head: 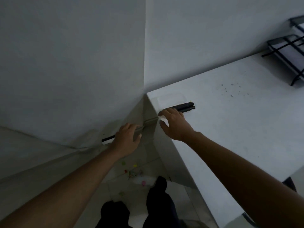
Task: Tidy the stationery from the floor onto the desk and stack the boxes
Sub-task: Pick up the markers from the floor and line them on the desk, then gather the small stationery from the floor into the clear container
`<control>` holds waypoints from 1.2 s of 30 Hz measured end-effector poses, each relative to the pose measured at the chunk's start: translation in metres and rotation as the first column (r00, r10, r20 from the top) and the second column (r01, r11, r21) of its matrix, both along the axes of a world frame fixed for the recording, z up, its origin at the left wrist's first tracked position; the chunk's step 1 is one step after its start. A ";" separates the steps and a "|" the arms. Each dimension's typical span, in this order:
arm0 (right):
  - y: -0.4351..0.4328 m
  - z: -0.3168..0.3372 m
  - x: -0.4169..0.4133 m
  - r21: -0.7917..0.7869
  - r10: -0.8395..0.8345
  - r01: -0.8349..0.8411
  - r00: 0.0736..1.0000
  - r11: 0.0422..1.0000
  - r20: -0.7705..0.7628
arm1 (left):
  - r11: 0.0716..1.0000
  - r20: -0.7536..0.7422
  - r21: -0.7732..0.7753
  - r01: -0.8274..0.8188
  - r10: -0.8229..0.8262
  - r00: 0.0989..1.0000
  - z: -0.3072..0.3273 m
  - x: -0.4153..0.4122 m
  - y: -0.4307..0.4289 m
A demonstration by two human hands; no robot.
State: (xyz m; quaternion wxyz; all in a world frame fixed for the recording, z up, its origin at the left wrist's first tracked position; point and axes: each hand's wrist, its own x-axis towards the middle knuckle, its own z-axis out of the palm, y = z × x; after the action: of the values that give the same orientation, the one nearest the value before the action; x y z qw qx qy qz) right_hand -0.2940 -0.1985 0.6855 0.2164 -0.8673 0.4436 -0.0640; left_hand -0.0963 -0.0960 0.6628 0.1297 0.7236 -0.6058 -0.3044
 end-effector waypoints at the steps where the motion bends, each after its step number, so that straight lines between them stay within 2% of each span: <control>1: 0.013 -0.002 0.011 0.001 0.003 -0.003 1.000 1.000 -0.013 | 1.000 -0.005 0.014 0.015 -0.015 1.000 -0.002 0.011 0.010; 5: 0.070 -0.014 0.057 0.014 -0.033 0.033 0.999 0.999 -0.015 | 0.997 -0.021 0.041 0.058 -0.058 0.998 -0.014 0.058 0.054; 9: 0.118 -0.038 0.090 0.162 -0.112 0.106 0.993 0.981 0.024 | 0.995 -0.048 0.051 0.087 -0.085 0.995 -0.028 0.098 0.092; 19: 0.190 -0.123 0.106 0.401 -0.400 0.385 0.915 0.832 -0.049 | 0.972 -0.111 0.225 0.062 -0.038 0.993 -0.104 0.129 0.139; 24: 0.208 -0.208 0.096 0.431 -0.459 0.445 0.885 0.785 -0.077 | 0.959 -0.174 0.283 0.004 0.048 0.984 -0.189 0.115 0.150; 31: 0.234 -0.400 0.080 0.502 -0.447 0.449 0.884 0.739 -0.134 | 0.928 -0.227 0.341 -0.152 0.238 0.944 -0.367 0.090 0.164; 36: 0.249 -0.548 0.065 0.522 -0.350 0.391 0.919 0.758 -0.180 | 0.904 -0.169 0.318 -0.286 0.351 0.921 -0.511 0.084 0.192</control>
State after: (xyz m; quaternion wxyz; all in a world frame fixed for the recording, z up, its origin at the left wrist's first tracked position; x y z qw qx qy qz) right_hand -0.2295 0.0508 0.1375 0.4225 -0.6651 0.6132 0.0552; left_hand -0.0125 0.0958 0.1517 0.1385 0.7857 -0.4097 -0.4423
